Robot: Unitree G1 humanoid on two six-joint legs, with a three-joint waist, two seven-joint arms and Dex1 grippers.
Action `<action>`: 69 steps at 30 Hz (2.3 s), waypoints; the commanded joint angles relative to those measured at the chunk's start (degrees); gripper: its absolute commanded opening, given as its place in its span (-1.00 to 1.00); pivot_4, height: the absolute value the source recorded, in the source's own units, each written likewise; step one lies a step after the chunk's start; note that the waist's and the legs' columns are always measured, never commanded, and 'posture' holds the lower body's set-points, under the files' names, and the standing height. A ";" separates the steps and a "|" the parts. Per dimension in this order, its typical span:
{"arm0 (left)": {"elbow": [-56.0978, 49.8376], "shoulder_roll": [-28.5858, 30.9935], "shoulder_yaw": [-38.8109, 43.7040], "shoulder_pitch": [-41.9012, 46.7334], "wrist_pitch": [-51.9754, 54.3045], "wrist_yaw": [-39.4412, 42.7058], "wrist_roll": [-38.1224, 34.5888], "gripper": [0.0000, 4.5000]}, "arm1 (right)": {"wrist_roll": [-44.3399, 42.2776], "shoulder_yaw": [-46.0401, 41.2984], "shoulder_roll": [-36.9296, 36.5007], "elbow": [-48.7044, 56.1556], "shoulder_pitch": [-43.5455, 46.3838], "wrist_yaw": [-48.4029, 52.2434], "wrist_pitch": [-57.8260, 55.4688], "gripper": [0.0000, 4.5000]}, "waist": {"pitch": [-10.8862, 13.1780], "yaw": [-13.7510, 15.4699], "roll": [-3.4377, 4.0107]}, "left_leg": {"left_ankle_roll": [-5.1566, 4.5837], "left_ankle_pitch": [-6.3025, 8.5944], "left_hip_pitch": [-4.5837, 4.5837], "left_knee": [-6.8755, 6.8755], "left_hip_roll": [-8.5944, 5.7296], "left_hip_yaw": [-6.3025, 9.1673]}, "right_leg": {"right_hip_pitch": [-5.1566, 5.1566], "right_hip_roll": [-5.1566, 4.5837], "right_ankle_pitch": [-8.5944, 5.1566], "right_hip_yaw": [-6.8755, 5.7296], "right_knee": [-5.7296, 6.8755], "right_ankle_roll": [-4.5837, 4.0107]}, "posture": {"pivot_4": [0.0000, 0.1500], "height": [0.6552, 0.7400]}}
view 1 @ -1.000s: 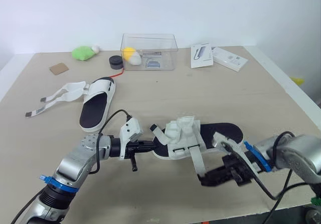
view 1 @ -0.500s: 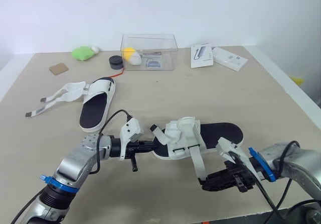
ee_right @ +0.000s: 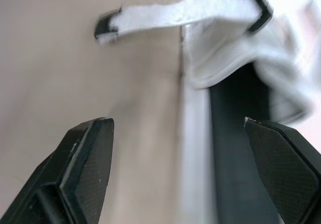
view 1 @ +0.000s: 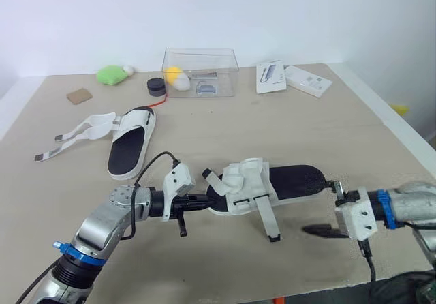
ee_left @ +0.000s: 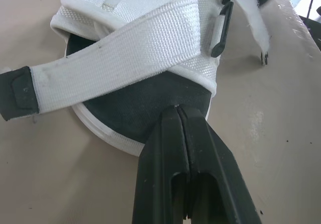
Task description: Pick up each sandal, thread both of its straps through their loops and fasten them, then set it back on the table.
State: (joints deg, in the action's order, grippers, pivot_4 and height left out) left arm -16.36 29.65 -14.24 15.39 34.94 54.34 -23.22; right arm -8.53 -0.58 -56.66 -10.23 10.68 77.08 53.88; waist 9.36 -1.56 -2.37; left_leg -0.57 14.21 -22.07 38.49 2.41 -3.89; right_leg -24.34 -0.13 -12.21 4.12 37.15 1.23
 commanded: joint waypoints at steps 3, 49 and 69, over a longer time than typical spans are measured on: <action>0.07 -0.13 -0.85 -0.18 0.40 0.23 -0.26 -1.00 | 6.06 4.97 1.87 -8.59 6.14 -6.04 28.84 0.98 | 0.01 0.01 0.12 | 0.00 0.00 0.02 -0.08 0.00 0.05 | 0.01 -0.03 -0.05 0.02 0.01 -0.04 | 1.00 1.00; 3.15 -0.88 -0.52 1.83 -0.90 0.86 0.70 -1.00 | 3.00 31.56 -16.53 13.42 4.05 -42.16 18.48 -0.98 | 0.00 -0.12 0.04 | 0.00 0.00 0.79 -0.18 -0.06 0.01 | 0.61 -0.37 -0.17 0.25 0.01 0.11 | 1.00 1.00; 3.89 -1.40 -1.27 2.20 -1.61 0.99 1.04 -1.00 | -55.38 14.72 -7.38 26.10 22.95 -32.39 -77.65 -0.98 | 0.01 0.38 0.04 | 0.01 0.04 -0.21 -0.17 0.09 0.15 | -0.15 -0.32 -0.22 0.01 -0.03 0.02 | 1.00 1.00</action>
State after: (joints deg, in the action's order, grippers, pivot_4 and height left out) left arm -12.93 27.98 -15.46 17.47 33.43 55.95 -22.93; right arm -63.96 17.54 -64.79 16.15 32.53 44.07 -20.39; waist 9.37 -1.18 -2.33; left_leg -0.58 14.26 -22.32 38.32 2.48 -3.75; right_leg -24.54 -0.46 -12.43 4.16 37.11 1.27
